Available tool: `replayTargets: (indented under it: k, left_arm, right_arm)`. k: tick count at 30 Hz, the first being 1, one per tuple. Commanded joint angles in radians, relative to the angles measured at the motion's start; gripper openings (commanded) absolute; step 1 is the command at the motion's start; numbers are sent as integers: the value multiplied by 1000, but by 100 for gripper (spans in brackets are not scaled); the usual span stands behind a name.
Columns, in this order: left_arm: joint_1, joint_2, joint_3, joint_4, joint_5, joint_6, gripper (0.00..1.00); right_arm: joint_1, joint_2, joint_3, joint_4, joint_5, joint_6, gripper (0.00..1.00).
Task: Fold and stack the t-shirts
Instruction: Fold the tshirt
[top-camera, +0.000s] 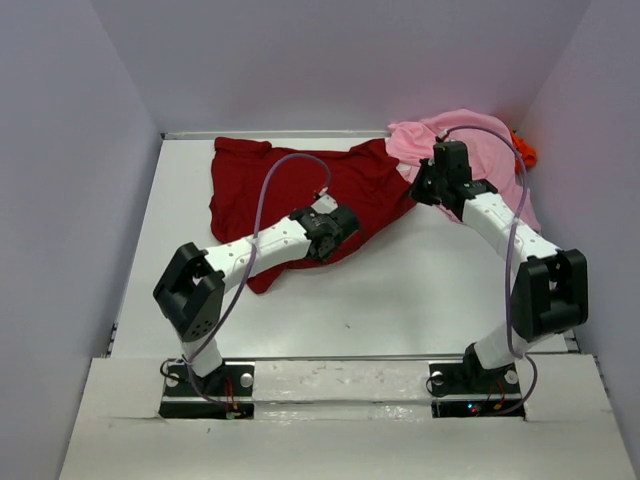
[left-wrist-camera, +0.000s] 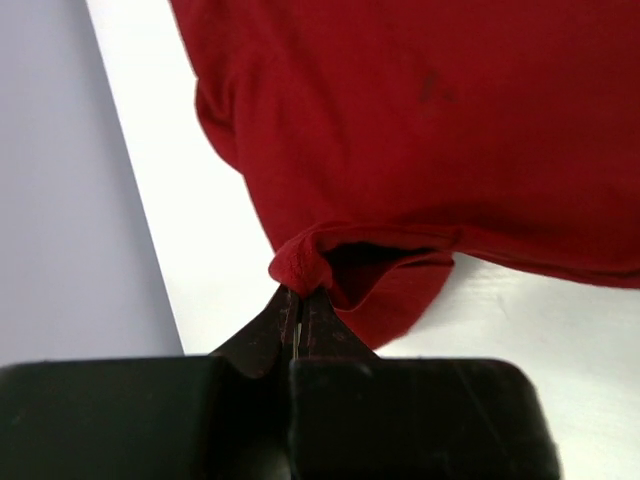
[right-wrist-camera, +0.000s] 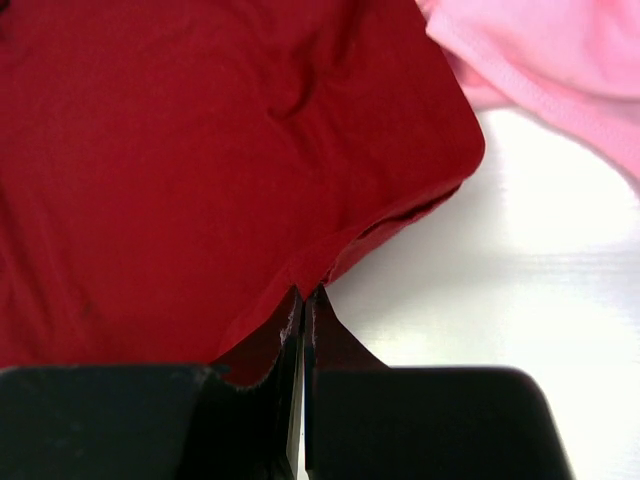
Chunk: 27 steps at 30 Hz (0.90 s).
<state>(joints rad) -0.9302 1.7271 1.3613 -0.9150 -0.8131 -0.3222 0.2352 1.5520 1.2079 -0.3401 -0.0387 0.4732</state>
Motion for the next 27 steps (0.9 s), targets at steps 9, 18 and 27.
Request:
replayTargets:
  k: [9,18,27]
  left_arm:
    - [234,-44,103,129,-24,124,0]
    - [306,35,205,194,-60,202,0]
    - [399,-41,139,258,-54,241,0]
  right_arm:
    - [3,144,216,-40,111,-35,0]
    - [-28,200,240,-50,152,-45,0]
    - [-71,220,262,-53,157,-42,0]
